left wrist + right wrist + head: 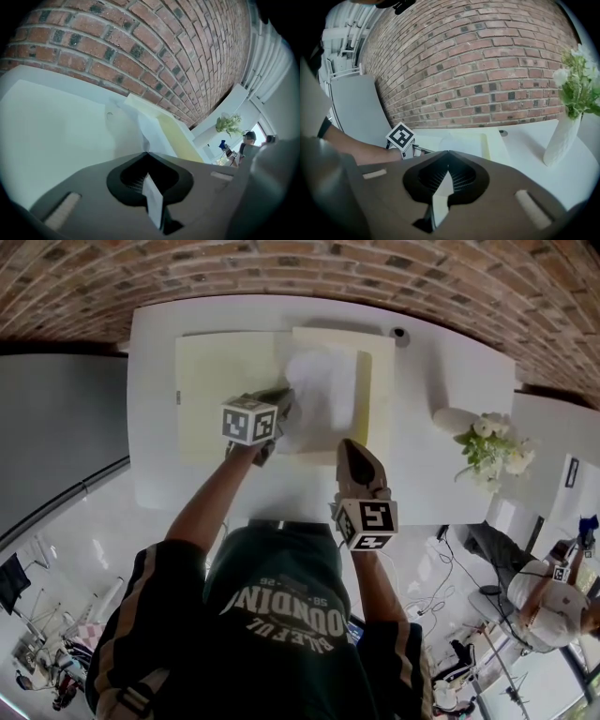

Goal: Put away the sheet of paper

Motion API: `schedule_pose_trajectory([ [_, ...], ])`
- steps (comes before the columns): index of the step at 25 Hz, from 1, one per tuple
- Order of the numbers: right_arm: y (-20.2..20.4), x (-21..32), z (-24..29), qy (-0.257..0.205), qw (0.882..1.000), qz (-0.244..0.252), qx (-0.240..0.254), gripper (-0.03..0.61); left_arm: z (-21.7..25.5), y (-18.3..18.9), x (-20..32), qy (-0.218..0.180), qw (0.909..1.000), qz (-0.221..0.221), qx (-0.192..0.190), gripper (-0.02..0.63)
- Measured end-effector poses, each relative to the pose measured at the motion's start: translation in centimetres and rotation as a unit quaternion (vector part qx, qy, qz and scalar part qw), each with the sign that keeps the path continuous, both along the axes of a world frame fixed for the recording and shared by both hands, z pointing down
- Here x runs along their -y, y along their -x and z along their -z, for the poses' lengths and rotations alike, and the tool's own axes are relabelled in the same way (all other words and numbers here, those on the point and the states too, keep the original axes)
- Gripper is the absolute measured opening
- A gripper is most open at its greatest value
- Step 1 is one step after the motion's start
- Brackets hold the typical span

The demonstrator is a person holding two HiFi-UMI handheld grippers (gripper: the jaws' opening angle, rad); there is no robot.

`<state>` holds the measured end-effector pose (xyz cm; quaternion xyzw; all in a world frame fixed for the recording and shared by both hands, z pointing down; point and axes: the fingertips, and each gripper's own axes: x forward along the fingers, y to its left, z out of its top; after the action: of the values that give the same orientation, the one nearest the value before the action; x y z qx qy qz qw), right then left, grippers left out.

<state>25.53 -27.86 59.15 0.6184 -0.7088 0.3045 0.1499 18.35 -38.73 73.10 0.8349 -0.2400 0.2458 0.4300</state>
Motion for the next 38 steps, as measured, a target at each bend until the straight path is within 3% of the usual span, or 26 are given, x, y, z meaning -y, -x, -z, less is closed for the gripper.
schedule_pose_trajectory([
  [10,-0.5,-0.5,0.0,0.001,1.0,-0.013,-0.001,-0.002,-0.2,-3.3,-0.8,0.009,0.9999,-0.009,-0.006,0.038],
  [14,0.1,-0.8,0.5,-0.002,1.0,-0.014,-0.002,-0.002,0.2,-2.7,-1.1,-0.015,0.9994,-0.027,0.016,0.155],
  [23,1.5,-1.2,1.5,-0.022,1.0,-0.004,-0.001,-0.002,3.4,0.3,-2.0,-0.073,0.9957,-0.052,0.023,0.164],
  [26,3.0,-1.4,2.3,-0.032,0.999,0.007,-0.002,-0.002,5.1,1.9,-3.0,-0.099,0.9932,-0.056,0.024,0.16],
  [31,6.0,-2.2,3.9,-0.05,0.998,0.027,-0.003,-0.002,7.7,5.0,-5.4,-0.144,0.9866,-0.072,0.024,0.101],
  [35,8.1,-2.9,5.5,-0.07,0.997,0.041,-0.009,-0.002,10.0,7.6,-7.0,-0.189,0.9784,-0.078,0.031,0.018],
  [38,9.4,-3.5,6.9,-0.087,0.995,0.046,-0.013,-0.002,11.2,9.5,-8.3,-0.207,0.9746,-0.076,0.04,0.012],
])
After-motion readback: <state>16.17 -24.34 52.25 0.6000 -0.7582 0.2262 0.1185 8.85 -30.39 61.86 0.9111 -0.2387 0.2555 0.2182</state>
